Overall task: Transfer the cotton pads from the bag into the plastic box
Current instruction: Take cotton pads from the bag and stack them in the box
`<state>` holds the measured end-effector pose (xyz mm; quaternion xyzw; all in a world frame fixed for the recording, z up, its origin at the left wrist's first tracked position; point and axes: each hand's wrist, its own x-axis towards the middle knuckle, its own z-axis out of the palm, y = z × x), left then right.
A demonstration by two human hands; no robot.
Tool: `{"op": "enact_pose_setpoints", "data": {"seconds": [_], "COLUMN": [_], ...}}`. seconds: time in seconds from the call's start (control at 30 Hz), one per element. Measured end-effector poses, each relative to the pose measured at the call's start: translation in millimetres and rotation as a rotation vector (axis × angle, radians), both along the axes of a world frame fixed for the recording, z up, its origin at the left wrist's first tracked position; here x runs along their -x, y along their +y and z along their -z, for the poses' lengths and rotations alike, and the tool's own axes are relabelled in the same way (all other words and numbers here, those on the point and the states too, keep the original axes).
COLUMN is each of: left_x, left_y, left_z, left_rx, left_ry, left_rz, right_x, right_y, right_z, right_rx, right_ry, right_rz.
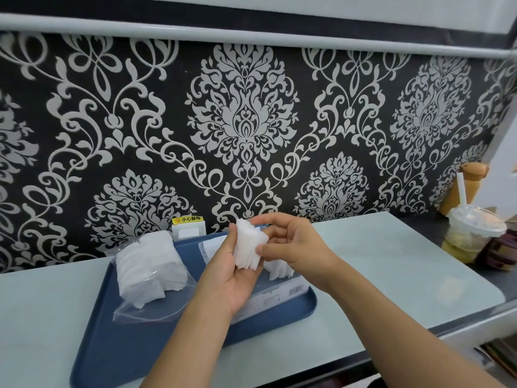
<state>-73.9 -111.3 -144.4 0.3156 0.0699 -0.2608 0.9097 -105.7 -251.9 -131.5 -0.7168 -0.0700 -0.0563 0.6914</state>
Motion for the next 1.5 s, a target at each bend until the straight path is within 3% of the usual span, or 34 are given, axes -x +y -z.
{"op": "enact_pose_setpoints", "data": {"seconds": [0.37,0.53,0.6,0.7,0.77,0.93,1.07,1.17,1.33,1.43,1.5], "left_x": [-6.2,-6.6,-9.1,-6.4,-4.1,-9.9,-15.6,-11.1,-11.1,-11.2,-11.6], "left_y": [-0.3,-1.5,-3.2,-7.0,-9.9,-4.9,5.3,4.5,0.2,0.2,-0.5], "left_z": [4.8,2.9,7.3,10.4,11.7,15.5,17.5,17.7,21.6,22.6,23.6], "left_rx": [0.039,-0.057,-0.194,-0.667,-0.831,-0.916,-1.251,-1.392,-1.66,-1.702,-1.715], "left_ry": [0.04,0.012,-0.072,-0.461,-0.617,-0.607,-0.728,-0.756,-0.887,-0.907,-0.921], "left_rz": [-0.055,-0.1,-0.224,-0.347,-0.342,-0.269,-0.41,-0.254,0.25,0.398,0.411], "right_x": [-5.8,-3.7,-1.1,-2.5,-10.0,-34.1,-45.1,-53.7,-59.7,-53.2,-46.1], "right_y": [2.0,4.4,5.4,10.1,13.1,-2.7,9.3,20.4,12.7,7.0,-6.4], "right_z": [4.7,0.9,-5.6,-10.5,-7.9,-6.7,-1.4,13.9,27.1,21.4,9.3], "right_rx": [-0.009,0.022,-0.013,0.06,0.124,0.388,0.721,0.916,1.121,1.061,0.883], "right_ry": [0.028,0.077,0.163,0.221,0.21,0.159,0.14,0.134,0.147,0.137,0.05], "right_rz": [0.086,0.065,-0.021,-0.084,-0.056,0.305,0.401,0.409,0.444,0.421,0.488]}}
